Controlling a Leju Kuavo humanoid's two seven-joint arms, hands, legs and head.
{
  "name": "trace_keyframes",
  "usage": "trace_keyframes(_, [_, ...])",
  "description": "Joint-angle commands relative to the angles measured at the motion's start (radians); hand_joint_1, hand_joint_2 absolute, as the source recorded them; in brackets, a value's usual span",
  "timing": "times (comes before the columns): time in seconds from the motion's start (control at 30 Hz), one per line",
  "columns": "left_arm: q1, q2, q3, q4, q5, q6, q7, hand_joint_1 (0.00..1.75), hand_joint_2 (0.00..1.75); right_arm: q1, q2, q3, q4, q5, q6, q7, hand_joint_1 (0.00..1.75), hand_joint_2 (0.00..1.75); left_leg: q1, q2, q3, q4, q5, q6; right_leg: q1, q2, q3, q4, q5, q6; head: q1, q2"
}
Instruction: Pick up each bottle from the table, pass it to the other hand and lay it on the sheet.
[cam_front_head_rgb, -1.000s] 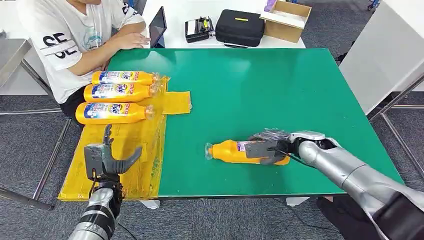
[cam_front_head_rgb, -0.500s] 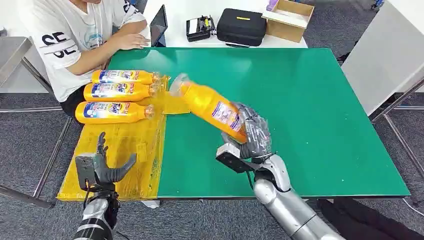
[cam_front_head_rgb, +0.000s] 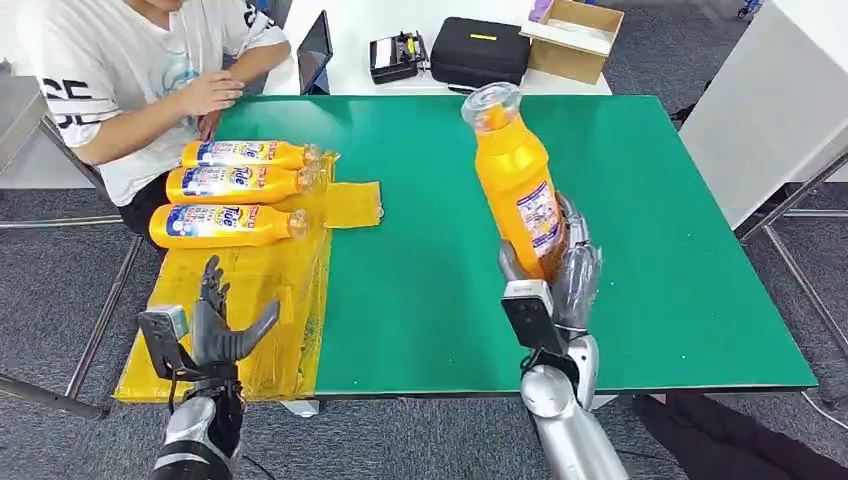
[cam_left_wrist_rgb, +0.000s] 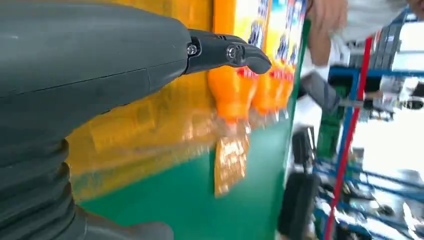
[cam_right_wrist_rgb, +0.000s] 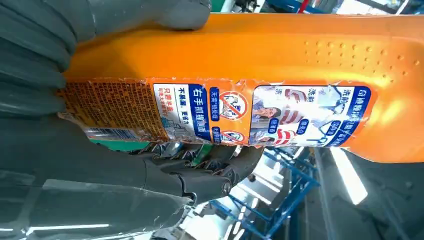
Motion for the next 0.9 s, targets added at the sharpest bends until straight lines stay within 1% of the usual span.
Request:
trace_keyframes(0.03, [-0.003, 0.057, -0.117, -0.024, 0.241, -0.324, 0.095, 0.0, 1.75, 0.009, 0.023, 0.002, 0.134, -0.046, 0.134, -0.119, 1.75, 1.75, 0.0, 0.002, 0.005, -0.001, -0.002, 0.001, 0.001, 0.001, 0.006, -0.001, -0.002, -0.003, 0.0, 0.0])
trace_keyframes(0.07, [-0.006, 0.067, -0.142, -0.017, 0.284, -0.377, 0.111, 0.0, 1.75, 0.013, 0.034, 0.012, 0.163, -0.055, 0.146, -0.156, 1.75, 1.75, 0.0, 0.002, 0.004, -0.001, -0.001, 0.0, 0.001, 0.001, 0.004, -0.002, -0.001, -0.002, 0.0, 0.0])
trace_keyframes(0.1, [-0.008, 0.072, -0.163, -0.013, 0.296, -0.399, 0.115, 0.0, 1.75, 0.019, 0.047, 0.024, 0.189, -0.083, 0.176, -0.183, 1.75, 1.75, 0.001, 0.003, 0.007, -0.001, -0.003, 0.001, 0.001, 0.001, 0.007, -0.002, -0.002, -0.003, 0.0, 0.0])
trace_keyframes(0.17, [-0.023, 0.078, -0.21, 0.02, 0.345, -0.454, 0.132, 0.0, 1.75, 0.03, 0.075, 0.088, 0.245, -0.07, 0.201, -0.239, 1.75, 1.75, 0.001, 0.003, 0.006, -0.002, -0.002, 0.0, 0.001, 0.001, 0.006, -0.003, -0.001, -0.003, 0.0, 0.0])
trace_keyframes(0.2, [-0.035, 0.08, -0.23, 0.04, 0.359, -0.462, 0.132, 0.0, 1.75, 0.03, 0.087, 0.12, 0.276, -0.063, 0.205, -0.255, 1.75, 1.75, 0.001, 0.005, 0.013, -0.003, -0.004, 0.0, 0.003, 0.003, 0.013, -0.004, -0.003, -0.006, 0.0, 0.0])
trace_keyframes(0.23, [-0.05, 0.081, -0.253, 0.067, 0.374, -0.472, 0.131, 0.0, 1.75, 0.029, 0.104, 0.16, 0.316, -0.049, 0.194, -0.269, 1.75, 1.75, 0.001, 0.003, 0.007, -0.002, -0.002, 0.0, 0.002, 0.002, 0.007, -0.003, -0.001, -0.003, 0.0, 0.0])
trace_keyframes(0.27, [-0.061, 0.084, -0.268, 0.087, 0.385, -0.48, 0.132, 0.0, 1.75, 0.024, 0.114, 0.188, 0.346, -0.056, 0.203, -0.278, 1.75, 1.75, 0.001, 0.004, 0.009, -0.002, -0.003, 0.0, 0.002, 0.002, 0.008, -0.003, -0.002, -0.004, 0.0, 0.0])
trace_keyframes(0.33, [-0.074, 0.087, -0.283, 0.11, 0.391, -0.479, 0.121, 0.0, 1.75, 0.017, 0.128, 0.225, 0.382, -0.057, 0.194, -0.281, 1.75, 1.75, 0.001, 0.003, 0.006, -0.002, -0.002, 0.0, 0.002, 0.002, 0.006, -0.002, -0.001, -0.003, 0.0, 0.0])
trace_keyframes(0.47, [-0.076, 0.091, -0.287, 0.115, 0.394, -0.479, 0.116, 0.0, 1.75, 0.01, 0.125, 0.234, 0.391, -0.065, 0.185, -0.281, 1.75, 1.75, 0.001, 0.003, 0.006, -0.001, -0.002, 0.0, 0.001, 0.002, 0.005, -0.002, -0.001, -0.003, 0.0, 0.0])
trace_keyframes(0.57, [-0.084, 0.096, -0.297, 0.12, 0.406, -0.48, 0.124, 0.0, 1.75, 0.0, 0.125, 0.274, 0.405, -0.078, 0.226, -0.281, 1.75, 1.75, 0.001, 0.003, 0.005, -0.001, -0.001, 0.001, 0.001, 0.001, 0.004, -0.001, -0.001, -0.002, 0.0, 0.0])
trace_keyframes(0.67, [-0.096, 0.104, -0.315, 0.133, 0.427, -0.5, 0.131, 0.0, 1.75, -0.014, 0.133, 0.327, 0.452, -0.087, 0.227, -0.281, 1.75, 1.75, 0.001, 0.003, 0.004, -0.001, -0.001, 0.0, 0.001, 0.002, 0.004, -0.001, -0.001, -0.002, 0.0, 0.0])
trace_keyframes(0.7, [-0.096, 0.106, -0.319, 0.133, 0.427, -0.498, 0.127, 0.0, 1.75, -0.017, 0.136, 0.328, 0.461, -0.093, 0.22, -0.281, 1.75, 1.75, 0.001, 0.006, 0.01, -0.001, -0.004, 0.001, 0.002, 0.004, 0.01, -0.002, -0.002, -0.005, 0.0, 0.0])
trace_keyframes(0.73, [-0.092, 0.11, -0.326, 0.124, 0.428, -0.508, 0.121, 0.0, 1.75, -0.022, 0.133, 0.33, 0.47, -0.1, 0.224, -0.281, 1.75, 1.75, 0.001, 0.004, 0.005, -0.001, -0.002, 0.0, 0.001, 0.003, 0.005, -0.001, -0.001, -0.003, 0.0, 0.0])
trace_keyframes(0.77, [-0.085, 0.113, -0.329, 0.114, 0.436, -0.52, 0.12, 0.0, 1.75, -0.023, 0.132, 0.327, 0.469, -0.105, 0.219, -0.281, 1.75, 1.75, 0.001, 0.005, 0.008, -0.001, -0.003, 0.0, 0.002, 0.003, 0.007, -0.002, -0.002, -0.004, 0.0, 0.0])
trace_keyframes(0.8, [-0.08, 0.116, -0.332, 0.103, 0.438, -0.523, 0.12, 0.0, 1.75, -0.025, 0.13, 0.325, 0.468, -0.107, 0.222, -0.281, 1.75, 1.75, 0.0, 0.003, 0.004, -0.001, -0.001, 0.0, 0.001, 0.002, 0.003, -0.001, 0.0, -0.003, 0.0, 0.0])
trace_keyframes(0.83, [-0.074, 0.119, -0.336, 0.091, 0.437, -0.523, 0.119, 0.0, 1.75, -0.025, 0.127, 0.322, 0.463, -0.107, 0.219, -0.281, 1.75, 1.75, 0.001, 0.004, 0.006, -0.001, -0.002, 0.0, 0.001, 0.003, 0.006, -0.001, -0.001, -0.004, 0.0, 0.0])
trace_keyframes(0.9, [-0.058, 0.126, -0.34, 0.061, 0.446, -0.534, 0.118, 0.0, 1.75, -0.025, 0.125, 0.302, 0.45, -0.117, 0.218, -0.278, 1.75, 1.75, 0.0, 0.002, 0.003, -0.001, -0.001, 0.0, 0.001, 0.002, 0.002, -0.001, 0.0, -0.002, 0.0, 0.0])
